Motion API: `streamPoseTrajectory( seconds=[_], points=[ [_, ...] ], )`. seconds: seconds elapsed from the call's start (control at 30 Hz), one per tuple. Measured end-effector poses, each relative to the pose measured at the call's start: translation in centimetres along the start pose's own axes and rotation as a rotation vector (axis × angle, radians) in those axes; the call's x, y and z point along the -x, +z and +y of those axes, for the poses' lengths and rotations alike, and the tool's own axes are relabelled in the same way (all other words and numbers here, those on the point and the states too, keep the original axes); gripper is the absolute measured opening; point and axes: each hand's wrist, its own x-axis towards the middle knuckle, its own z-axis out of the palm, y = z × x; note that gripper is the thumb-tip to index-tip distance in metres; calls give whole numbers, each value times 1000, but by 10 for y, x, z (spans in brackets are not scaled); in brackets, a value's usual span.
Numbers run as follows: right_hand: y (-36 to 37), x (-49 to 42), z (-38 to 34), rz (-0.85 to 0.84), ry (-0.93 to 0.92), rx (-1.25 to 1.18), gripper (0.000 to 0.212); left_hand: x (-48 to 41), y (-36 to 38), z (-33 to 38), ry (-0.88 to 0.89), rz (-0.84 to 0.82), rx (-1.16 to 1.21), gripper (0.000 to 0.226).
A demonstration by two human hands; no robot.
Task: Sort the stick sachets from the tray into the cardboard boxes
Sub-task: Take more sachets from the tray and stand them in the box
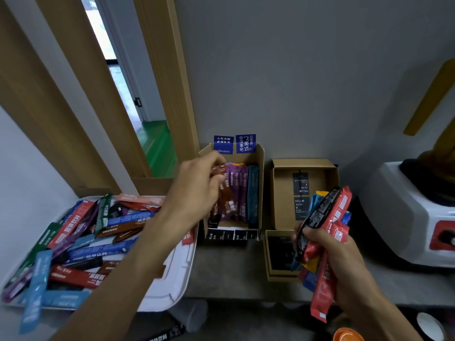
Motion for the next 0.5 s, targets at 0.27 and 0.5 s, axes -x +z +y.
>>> streamPoseTrajectory(
  seconds=[0.27, 0.5],
  points=[
    [-3, 7, 4, -33, 19, 3, 65, -51, 68, -22, 79, -205, -124, 37],
    [0, 7, 6, -51, 33, 42, 56, -40, 84, -37, 288, -68, -343, 40]
  ],
)
